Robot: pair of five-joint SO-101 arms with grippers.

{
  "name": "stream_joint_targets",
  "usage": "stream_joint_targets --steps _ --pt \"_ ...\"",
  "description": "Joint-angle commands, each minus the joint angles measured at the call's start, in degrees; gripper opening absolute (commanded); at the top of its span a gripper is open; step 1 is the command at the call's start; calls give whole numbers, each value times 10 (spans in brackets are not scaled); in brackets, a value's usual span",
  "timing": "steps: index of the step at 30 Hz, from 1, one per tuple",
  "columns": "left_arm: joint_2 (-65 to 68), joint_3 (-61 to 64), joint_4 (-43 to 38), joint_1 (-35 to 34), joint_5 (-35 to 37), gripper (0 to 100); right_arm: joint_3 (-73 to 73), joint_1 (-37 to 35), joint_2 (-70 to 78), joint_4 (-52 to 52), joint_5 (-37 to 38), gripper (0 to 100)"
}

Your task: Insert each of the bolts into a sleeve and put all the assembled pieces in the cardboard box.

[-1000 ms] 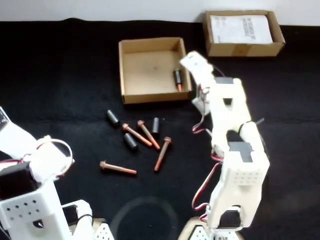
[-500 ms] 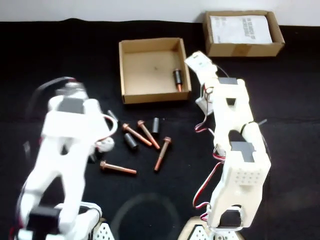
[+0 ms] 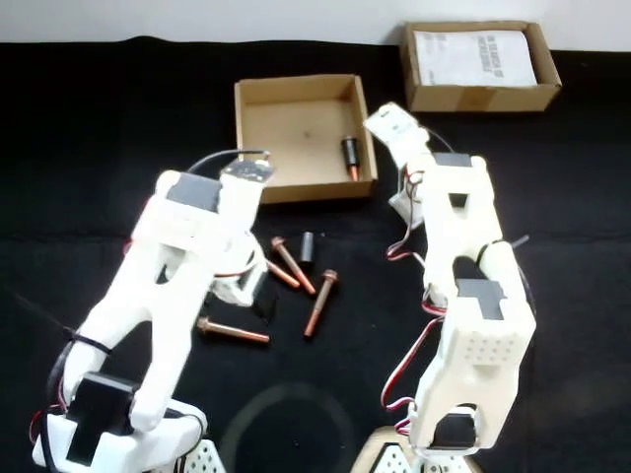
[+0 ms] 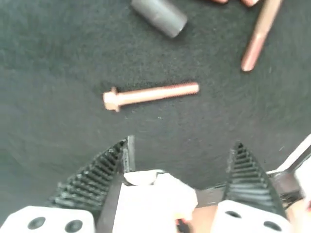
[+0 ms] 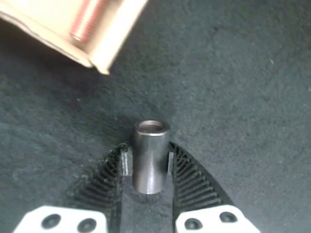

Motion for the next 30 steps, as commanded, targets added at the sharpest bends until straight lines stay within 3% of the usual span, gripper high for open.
stream_joint_targets --steps 1,7,12,15,17,24,30 --pt "0 -9 -4 -26 -68 309 -24 5 -42 2 6 6" --pt "7 -1 13 -7 -290 307 -25 5 -43 2 7 6" --pt "7 72 -68 23 -517 205 -25 15 -43 2 7 6" --pt "7 137 -167 8 -612 134 -24 15 -41 3 7 6" --pt "3 162 -229 7 -613 104 -24 15 -40 3 7 6" --pt "7 248 -319 9 -615 119 -23 14 -40 3 7 6" --pt "0 235 -315 14 -613 209 -5 12 -40 3 7 6"
